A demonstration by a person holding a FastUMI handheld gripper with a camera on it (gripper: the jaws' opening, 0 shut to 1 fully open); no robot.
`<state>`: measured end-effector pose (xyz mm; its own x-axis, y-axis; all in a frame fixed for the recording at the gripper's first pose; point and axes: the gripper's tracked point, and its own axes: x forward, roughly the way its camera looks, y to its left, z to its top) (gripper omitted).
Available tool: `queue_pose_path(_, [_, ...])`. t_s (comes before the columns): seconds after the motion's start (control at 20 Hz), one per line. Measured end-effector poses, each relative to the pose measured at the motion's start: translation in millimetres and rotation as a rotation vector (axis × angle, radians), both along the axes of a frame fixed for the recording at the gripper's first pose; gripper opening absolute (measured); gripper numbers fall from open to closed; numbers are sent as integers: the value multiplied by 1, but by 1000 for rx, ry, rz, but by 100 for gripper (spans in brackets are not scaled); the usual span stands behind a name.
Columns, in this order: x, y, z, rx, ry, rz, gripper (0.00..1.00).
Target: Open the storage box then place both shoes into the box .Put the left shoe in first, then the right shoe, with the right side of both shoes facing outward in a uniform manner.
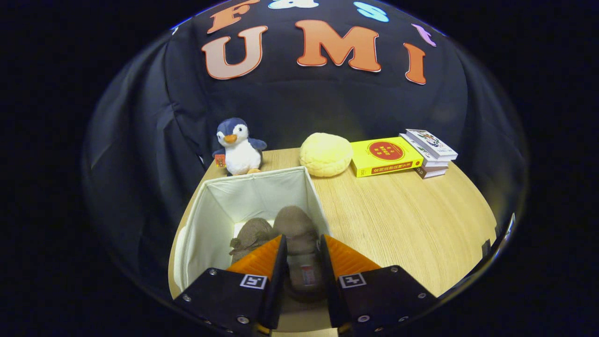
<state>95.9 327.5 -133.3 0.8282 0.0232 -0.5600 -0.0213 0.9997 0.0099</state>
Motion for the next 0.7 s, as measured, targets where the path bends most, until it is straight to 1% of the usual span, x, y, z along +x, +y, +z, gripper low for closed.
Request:
queue_pose_path(0.2, [-5,-12,30,-4,-59,-14,57])
queue_pose_path(0.25, [-7,-15,41,-8,-83,-18,66])
queue_pose_path(0.3, [-9,-20,55,-17,-112,-23,72])
queue_pose_path(0.35, [-12,-23,69,-29,-141,-22,82])
queue_pose_path(0.45, [-16,-28,104,-42,-222,-15,92])
queue_pose_path(0.55, [-24,-33,136,-43,-291,-22,97])
queue_pose_path(0.7, [-38,-40,174,-42,-374,-23,97])
